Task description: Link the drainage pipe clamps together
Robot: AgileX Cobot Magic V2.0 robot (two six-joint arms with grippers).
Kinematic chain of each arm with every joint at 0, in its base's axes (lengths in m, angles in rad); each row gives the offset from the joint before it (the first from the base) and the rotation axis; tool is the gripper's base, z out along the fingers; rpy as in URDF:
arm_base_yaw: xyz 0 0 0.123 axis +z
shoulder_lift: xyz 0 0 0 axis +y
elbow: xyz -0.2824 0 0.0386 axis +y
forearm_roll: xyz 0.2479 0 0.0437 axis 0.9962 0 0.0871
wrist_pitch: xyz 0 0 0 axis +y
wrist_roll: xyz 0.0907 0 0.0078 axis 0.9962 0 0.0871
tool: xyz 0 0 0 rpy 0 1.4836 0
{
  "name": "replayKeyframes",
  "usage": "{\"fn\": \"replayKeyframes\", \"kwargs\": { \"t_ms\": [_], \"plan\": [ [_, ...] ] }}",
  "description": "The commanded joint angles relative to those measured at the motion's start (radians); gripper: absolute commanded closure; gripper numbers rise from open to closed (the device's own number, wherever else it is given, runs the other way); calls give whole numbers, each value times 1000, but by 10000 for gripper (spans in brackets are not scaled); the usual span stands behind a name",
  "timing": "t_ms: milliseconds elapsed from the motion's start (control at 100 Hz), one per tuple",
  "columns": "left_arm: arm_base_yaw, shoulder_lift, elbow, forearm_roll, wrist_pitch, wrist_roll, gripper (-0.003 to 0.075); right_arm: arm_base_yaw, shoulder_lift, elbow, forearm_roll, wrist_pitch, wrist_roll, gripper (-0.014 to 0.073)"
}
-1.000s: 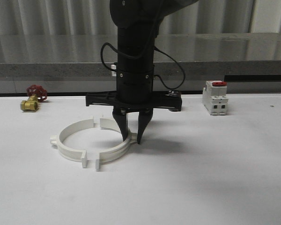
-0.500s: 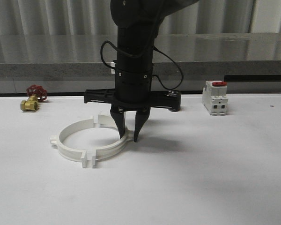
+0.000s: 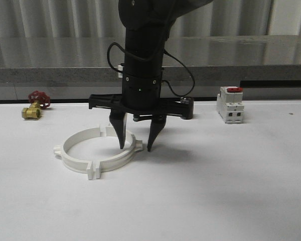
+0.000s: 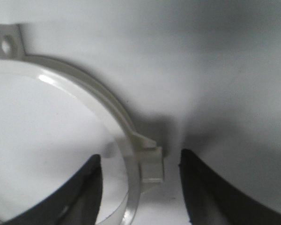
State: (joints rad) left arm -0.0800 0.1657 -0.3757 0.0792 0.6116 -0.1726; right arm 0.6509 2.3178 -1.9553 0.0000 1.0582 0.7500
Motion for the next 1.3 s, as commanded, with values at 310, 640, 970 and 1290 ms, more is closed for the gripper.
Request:
{"fn": "replayKeyframes", "kwargs": {
  "t_ms": [310, 640, 970, 1290],
  "plan": [
    [1, 11, -28, -6, -81, -4, 741, 2, -158, -31, 0, 30, -362, 210],
    [1, 11, -28, -6, -81, -4, 741, -59, -261, -28, -16, 192, -622, 661],
    [1, 11, -28, -6, -81, -4, 741, -203, -435, 74, -35, 213, -621, 660],
    [1, 11, -28, -6, -81, -4, 741, -408, -739, 412, -16, 73, -621, 660]
  ]
}}
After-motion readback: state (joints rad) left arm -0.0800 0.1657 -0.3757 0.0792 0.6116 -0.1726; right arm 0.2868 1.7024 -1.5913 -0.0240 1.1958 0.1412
